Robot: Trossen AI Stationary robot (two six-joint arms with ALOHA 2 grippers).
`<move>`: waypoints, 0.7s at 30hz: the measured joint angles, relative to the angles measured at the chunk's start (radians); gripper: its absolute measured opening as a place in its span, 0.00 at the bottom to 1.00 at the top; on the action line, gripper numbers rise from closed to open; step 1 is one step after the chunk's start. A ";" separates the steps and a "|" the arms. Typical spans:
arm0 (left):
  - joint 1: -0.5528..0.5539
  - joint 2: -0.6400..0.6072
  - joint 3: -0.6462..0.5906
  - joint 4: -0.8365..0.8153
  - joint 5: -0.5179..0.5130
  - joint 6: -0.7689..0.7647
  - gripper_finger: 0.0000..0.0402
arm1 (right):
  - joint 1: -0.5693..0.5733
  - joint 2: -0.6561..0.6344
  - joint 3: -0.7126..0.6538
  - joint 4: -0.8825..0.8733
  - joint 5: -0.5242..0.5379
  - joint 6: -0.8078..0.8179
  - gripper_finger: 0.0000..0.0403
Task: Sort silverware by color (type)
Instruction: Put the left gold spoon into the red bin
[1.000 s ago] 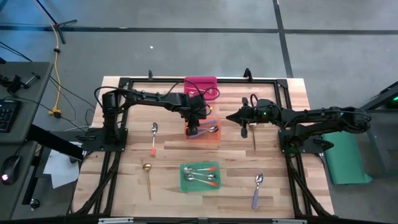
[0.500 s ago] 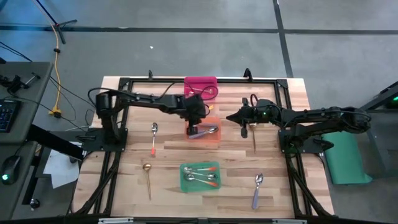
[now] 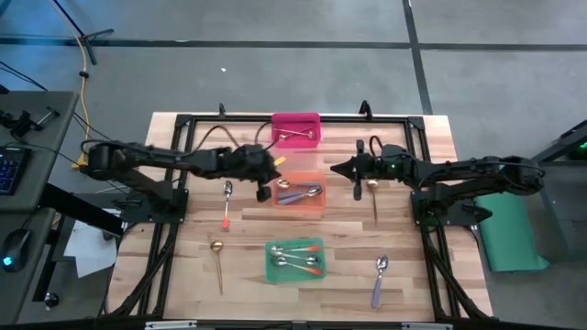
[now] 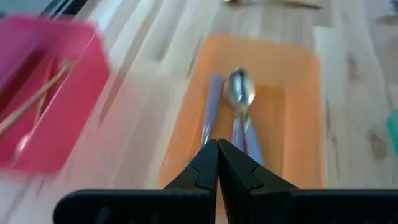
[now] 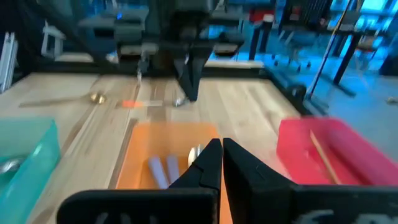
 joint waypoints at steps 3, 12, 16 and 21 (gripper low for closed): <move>-0.034 -0.069 -0.071 0.001 -0.072 -0.084 0.00 | 0.000 0.041 0.000 0.070 0.000 0.000 0.00; -0.110 -0.163 -0.193 -0.005 -0.147 -0.224 0.00 | 0.005 0.211 0.000 0.262 -0.006 0.043 0.00; -0.141 -0.161 -0.193 -0.001 -0.157 -0.235 0.00 | 0.017 0.265 0.000 0.310 -0.007 0.033 0.00; -0.176 -0.161 -0.192 -0.023 -0.213 -0.312 0.00 | 0.017 0.275 0.000 0.332 -0.007 0.023 0.00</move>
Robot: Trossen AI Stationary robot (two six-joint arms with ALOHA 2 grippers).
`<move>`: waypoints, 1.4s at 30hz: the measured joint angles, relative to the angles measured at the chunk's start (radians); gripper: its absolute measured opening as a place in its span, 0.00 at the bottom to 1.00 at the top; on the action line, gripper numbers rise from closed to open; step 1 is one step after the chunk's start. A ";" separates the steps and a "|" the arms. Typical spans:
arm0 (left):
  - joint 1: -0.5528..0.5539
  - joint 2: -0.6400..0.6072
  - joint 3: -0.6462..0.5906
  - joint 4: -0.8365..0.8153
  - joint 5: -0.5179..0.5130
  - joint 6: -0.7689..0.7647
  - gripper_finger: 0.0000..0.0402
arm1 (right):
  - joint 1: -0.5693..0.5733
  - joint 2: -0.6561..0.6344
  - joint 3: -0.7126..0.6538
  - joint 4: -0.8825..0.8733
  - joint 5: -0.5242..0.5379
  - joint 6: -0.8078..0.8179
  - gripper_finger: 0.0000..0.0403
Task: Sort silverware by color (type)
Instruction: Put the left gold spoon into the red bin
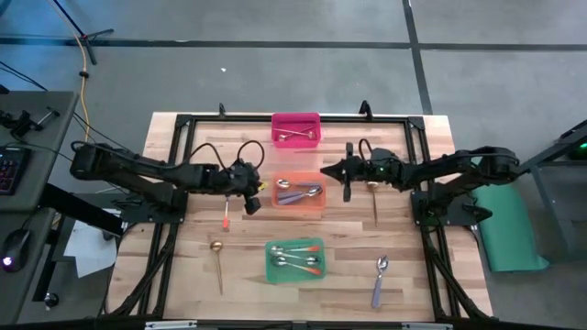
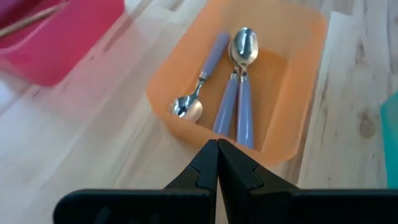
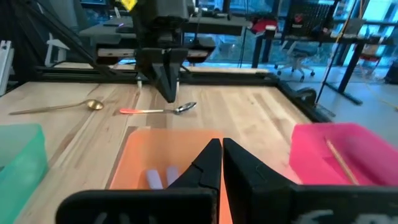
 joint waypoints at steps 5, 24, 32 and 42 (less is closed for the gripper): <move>-0.049 0.000 0.000 -0.066 -0.013 -0.098 0.00 | -0.005 -0.001 0.000 0.020 0.000 -0.031 0.00; -0.107 0.000 0.001 -0.092 0.019 -0.208 0.00 | 0.098 -0.001 0.000 0.050 0.135 0.015 0.00; -0.241 0.000 0.002 -0.138 0.013 -0.370 0.00 | 0.132 -0.002 0.000 0.049 0.137 0.048 0.00; -0.475 0.000 0.153 -0.553 -0.113 -0.781 0.00 | 0.180 -0.002 0.000 0.024 0.136 0.041 0.00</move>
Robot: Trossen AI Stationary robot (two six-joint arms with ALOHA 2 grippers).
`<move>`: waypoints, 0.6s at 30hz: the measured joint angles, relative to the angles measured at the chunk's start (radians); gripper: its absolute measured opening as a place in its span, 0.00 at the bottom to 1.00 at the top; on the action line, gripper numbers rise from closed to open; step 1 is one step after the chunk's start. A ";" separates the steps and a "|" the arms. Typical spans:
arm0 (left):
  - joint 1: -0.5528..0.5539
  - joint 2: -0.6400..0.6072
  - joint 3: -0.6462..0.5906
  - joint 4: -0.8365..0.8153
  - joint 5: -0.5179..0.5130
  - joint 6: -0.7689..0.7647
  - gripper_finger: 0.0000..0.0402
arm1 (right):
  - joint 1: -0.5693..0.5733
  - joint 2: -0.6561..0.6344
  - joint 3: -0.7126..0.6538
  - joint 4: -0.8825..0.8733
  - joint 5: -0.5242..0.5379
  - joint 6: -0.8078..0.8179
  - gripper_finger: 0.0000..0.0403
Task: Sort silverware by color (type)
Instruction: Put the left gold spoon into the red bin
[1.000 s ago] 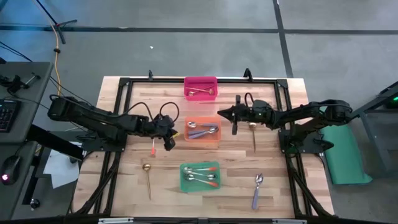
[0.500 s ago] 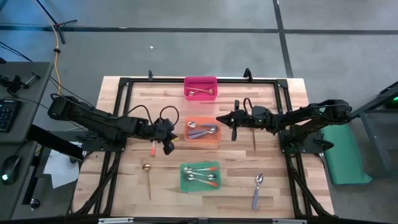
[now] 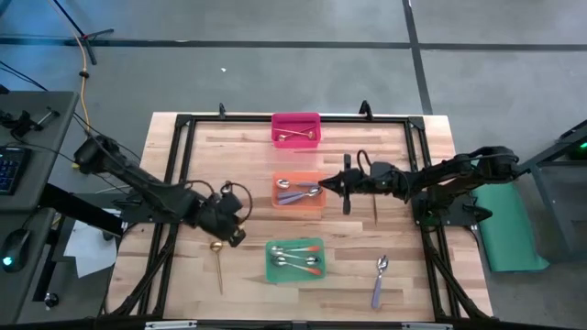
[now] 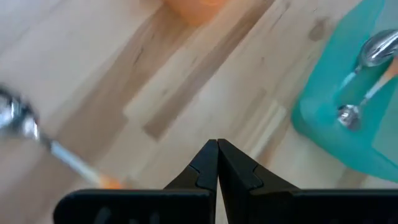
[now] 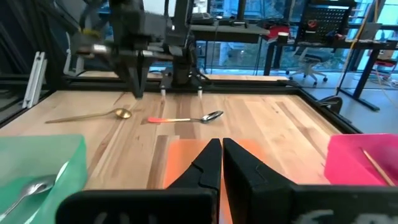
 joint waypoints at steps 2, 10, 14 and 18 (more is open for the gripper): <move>-0.036 0.004 0.035 -0.078 0.007 -0.123 0.00 | 0.008 0.000 0.000 -0.007 -0.001 -0.009 0.00; -0.160 0.106 0.118 -0.235 0.166 -0.527 0.06 | 0.038 0.000 0.000 -0.029 -0.003 -0.035 0.00; -0.178 0.186 0.123 -0.230 0.329 -0.679 0.13 | 0.050 0.000 0.000 -0.045 -0.005 -0.056 0.00; -0.201 0.255 0.123 -0.195 0.425 -0.799 0.22 | 0.060 0.000 0.000 -0.054 -0.005 -0.079 0.00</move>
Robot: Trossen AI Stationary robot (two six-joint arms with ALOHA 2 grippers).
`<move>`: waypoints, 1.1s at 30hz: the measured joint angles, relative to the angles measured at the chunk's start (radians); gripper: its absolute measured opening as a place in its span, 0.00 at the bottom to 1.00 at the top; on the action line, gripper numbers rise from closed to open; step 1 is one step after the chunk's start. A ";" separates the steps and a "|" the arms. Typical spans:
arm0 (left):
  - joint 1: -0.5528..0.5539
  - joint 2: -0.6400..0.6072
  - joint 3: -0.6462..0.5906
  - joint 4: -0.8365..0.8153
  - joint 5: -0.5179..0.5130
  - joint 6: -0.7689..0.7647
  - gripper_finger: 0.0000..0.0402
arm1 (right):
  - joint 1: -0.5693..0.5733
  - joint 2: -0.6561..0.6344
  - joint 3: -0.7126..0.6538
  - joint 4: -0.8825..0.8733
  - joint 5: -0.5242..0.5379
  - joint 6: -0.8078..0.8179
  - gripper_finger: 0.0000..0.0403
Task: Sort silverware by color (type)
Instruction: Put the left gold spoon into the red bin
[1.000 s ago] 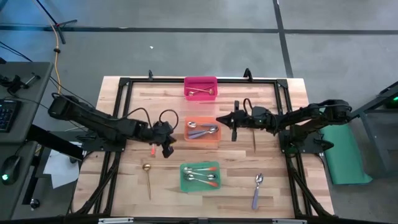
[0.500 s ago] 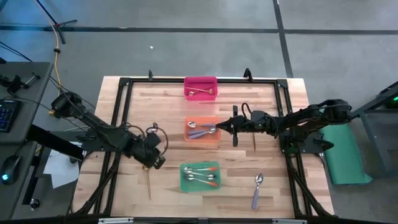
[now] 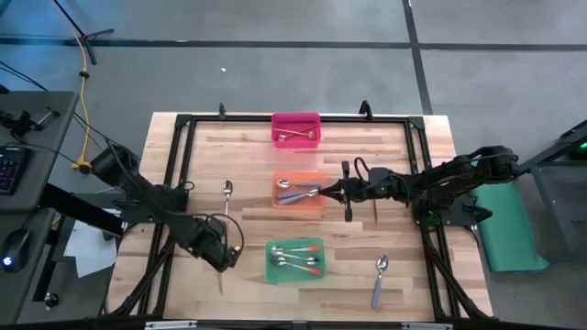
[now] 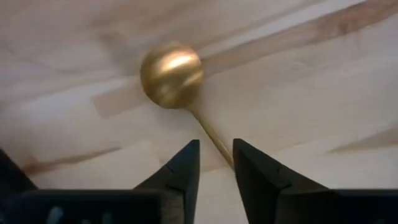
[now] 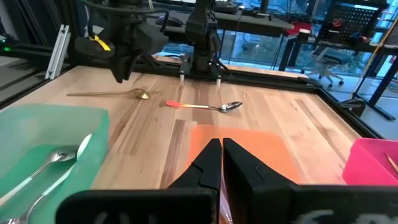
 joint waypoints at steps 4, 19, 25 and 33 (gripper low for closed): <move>-0.010 0.043 0.000 0.029 0.002 -0.063 0.27 | 0.000 0.000 0.000 -0.005 0.000 -0.002 0.00; -0.014 0.093 -0.067 0.070 -0.049 -0.080 0.27 | 0.000 0.000 0.000 -0.021 0.000 -0.001 0.00; -0.016 0.089 -0.092 0.117 -0.090 0.000 0.13 | 0.000 0.000 0.000 -0.023 0.000 0.003 0.00; -0.026 0.058 -0.097 0.128 -0.215 0.124 0.03 | 0.005 0.000 0.000 -0.034 0.000 0.001 0.00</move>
